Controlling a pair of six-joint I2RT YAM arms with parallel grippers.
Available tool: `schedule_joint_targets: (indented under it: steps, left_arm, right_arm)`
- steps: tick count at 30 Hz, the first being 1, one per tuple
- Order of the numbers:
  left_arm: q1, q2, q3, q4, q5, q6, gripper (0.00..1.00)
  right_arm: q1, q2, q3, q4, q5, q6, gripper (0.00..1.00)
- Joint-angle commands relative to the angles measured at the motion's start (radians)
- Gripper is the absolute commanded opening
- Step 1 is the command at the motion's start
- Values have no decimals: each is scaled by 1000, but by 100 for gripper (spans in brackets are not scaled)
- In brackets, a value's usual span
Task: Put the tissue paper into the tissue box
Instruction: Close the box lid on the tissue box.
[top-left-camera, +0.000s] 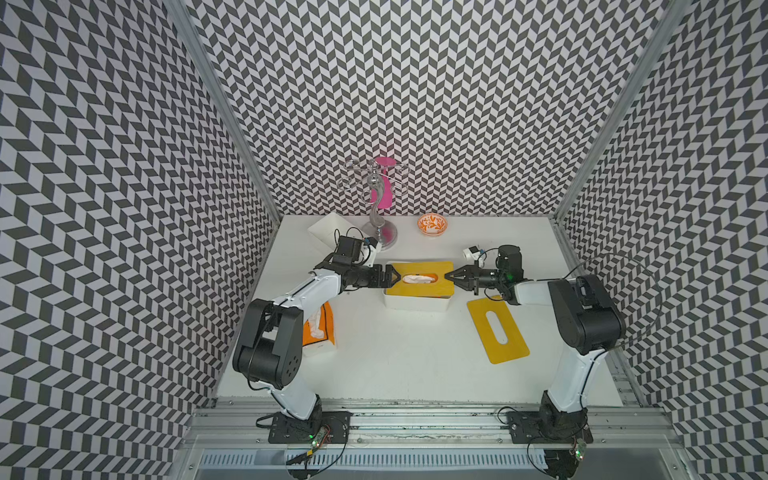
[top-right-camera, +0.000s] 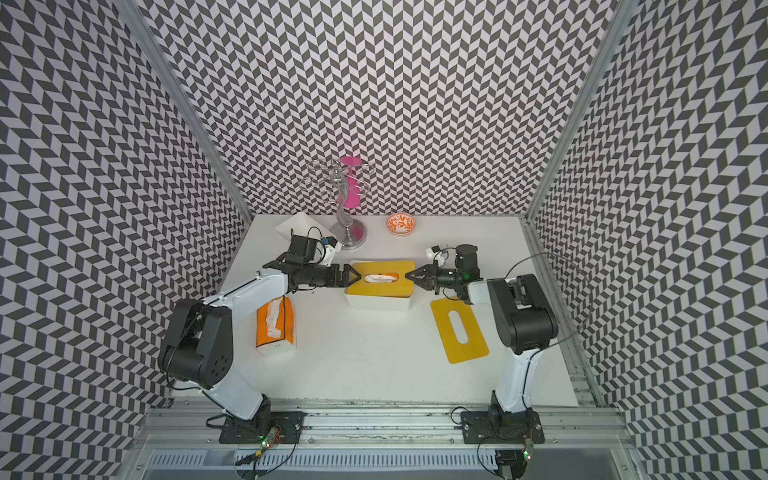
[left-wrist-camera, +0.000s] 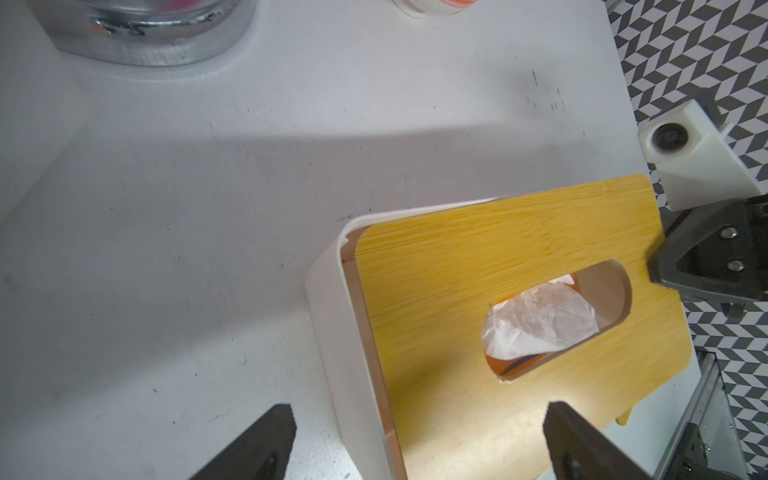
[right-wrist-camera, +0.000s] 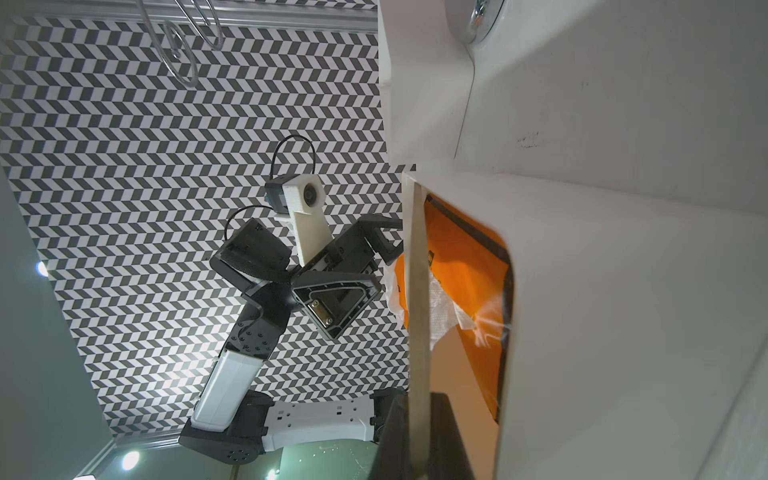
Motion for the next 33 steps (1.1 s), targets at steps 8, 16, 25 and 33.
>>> schedule_joint_targets:
  steps: [8, 16, 25, 33]
  left_arm:
    - [-4, 15, 12, 12, 27, -3, 97]
    - [-5, 4, 11, 11, 19, -3, 97]
    - [-5, -4, 9, 11, 16, -2, 97]
    - [-5, -10, 6, 10, 11, -2, 97]
  right_arm:
    - [16, 2, 15, 90, -31, 21, 0]
    - [17, -25, 14, 94, -33, 22, 0]
    - [16, -32, 18, 98, -39, 26, 0]
    - [16, -39, 20, 105, -46, 31, 0]
